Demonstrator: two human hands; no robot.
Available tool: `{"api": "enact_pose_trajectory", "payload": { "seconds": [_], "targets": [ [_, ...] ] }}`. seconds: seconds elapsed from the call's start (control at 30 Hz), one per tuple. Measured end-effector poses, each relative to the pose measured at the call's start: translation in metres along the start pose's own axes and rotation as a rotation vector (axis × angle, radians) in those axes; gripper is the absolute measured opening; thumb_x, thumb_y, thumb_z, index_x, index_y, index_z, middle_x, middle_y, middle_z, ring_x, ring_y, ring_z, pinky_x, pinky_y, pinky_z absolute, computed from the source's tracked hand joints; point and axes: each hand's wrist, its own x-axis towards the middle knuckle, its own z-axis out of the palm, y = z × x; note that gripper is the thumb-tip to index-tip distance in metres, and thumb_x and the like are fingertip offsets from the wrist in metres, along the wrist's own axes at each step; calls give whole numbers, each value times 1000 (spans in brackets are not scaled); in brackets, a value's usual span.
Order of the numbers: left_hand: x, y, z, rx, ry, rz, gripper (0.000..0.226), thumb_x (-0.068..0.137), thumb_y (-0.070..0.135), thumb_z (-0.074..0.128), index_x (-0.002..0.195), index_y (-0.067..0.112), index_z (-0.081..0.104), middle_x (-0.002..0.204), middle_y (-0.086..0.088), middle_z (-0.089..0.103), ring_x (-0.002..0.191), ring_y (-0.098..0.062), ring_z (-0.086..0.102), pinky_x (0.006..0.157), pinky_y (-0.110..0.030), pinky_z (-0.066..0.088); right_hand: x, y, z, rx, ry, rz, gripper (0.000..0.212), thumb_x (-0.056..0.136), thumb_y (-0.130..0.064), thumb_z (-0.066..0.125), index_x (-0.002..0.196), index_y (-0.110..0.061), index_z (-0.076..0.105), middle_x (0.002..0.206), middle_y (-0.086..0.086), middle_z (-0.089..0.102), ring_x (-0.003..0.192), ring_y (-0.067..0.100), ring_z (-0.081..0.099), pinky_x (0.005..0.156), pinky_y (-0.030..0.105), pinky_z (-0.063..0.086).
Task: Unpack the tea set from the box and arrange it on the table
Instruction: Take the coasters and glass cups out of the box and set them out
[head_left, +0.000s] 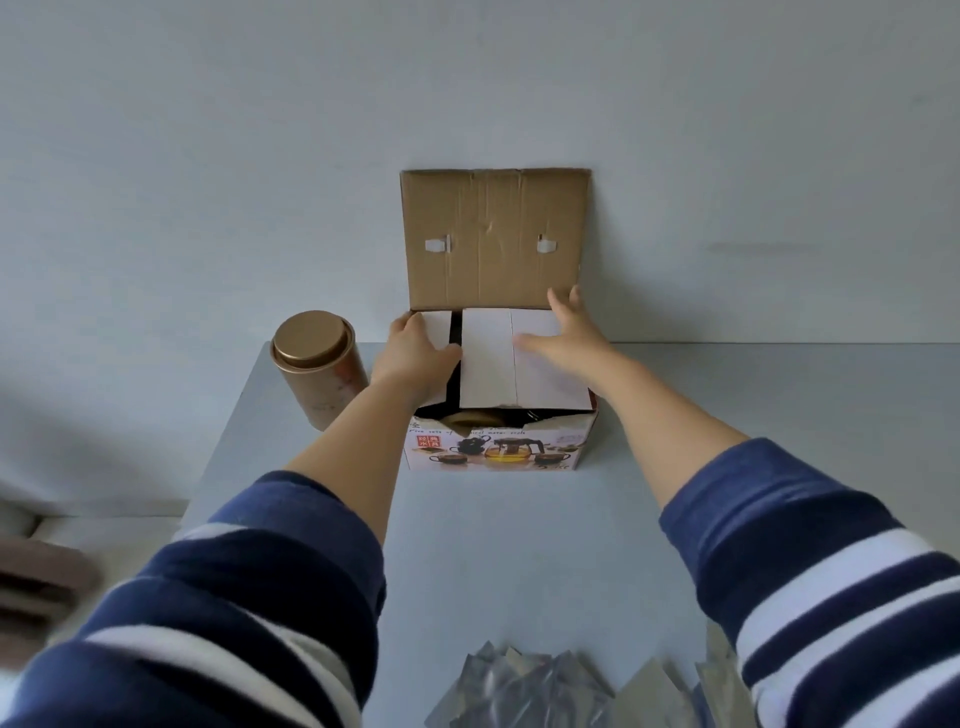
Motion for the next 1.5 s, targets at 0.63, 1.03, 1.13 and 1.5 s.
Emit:
{"api": "enact_pose_trajectory", "payload": {
  "seconds": [0.63,1.03,1.13,1.5],
  "targets": [
    [-40,-29,3,218,200,-108,35,97,18,31,124,7,51,135,-15,52,122,-34,48,96,-48,46,-70,52,30,872,589,25,24,100,-34,37,106,-26,58,109,12,62,102,29,59,88,33,50],
    [-67,-23,27,330,362,-112,40,96,27,40,133,11,43,137,-12,40,126,-33,34,105,-43,28,-81,73,38,1144,184,649,9,90,-7,55,83,-11,57,50,3,64,56,12,54,53,25,43],
    [-71,-10,25,525,325,38,33,93,25,45,125,18,48,125,-6,47,118,-27,39,97,-39,30,-80,62,26,679,439,391,24,87,-7,50,105,-15,62,91,9,69,78,23,61,66,29,45],
    [-66,58,31,929,-161,-218,47,95,54,34,89,19,64,77,0,58,68,-17,47,77,-30,31,-7,26,-10,-478,85,-242,72,76,-69,57,135,-31,40,139,4,45,124,29,33,94,39,35]
  ]
}}
